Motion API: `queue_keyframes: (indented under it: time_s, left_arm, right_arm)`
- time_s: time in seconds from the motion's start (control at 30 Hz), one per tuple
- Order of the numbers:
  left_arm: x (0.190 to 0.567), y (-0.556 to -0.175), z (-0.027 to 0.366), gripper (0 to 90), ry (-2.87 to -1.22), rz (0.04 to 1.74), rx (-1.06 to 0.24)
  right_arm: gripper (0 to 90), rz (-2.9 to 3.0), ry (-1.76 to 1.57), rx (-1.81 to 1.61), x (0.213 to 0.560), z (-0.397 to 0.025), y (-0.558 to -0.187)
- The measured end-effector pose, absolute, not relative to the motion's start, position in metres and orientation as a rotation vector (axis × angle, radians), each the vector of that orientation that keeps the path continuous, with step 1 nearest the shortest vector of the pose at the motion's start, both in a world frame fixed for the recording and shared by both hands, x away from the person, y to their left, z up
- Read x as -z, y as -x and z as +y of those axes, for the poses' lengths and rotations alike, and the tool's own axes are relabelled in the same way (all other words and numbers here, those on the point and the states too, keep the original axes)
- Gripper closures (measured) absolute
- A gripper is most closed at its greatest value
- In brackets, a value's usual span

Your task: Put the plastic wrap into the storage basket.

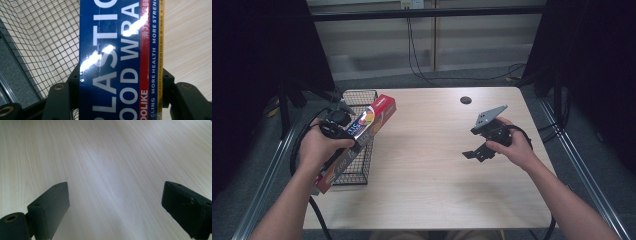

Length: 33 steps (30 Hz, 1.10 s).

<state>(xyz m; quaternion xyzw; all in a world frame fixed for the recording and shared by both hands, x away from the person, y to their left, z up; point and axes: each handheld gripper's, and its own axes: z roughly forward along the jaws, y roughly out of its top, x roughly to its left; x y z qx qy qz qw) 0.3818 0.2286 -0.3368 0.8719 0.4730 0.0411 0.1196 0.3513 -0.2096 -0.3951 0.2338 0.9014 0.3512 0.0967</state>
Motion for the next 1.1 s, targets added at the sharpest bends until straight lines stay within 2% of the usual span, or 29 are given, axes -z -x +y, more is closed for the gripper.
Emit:
queue_keyframes:
  time_s: [1.1]
  left_arm:
    - [0.345, -0.384, 0.238, 42.2, -2.398, 1.591, -0.171]
  right_arm:
    - [7.4, 2.666, -0.665, -1.044, 0.396, -0.205, -0.348]
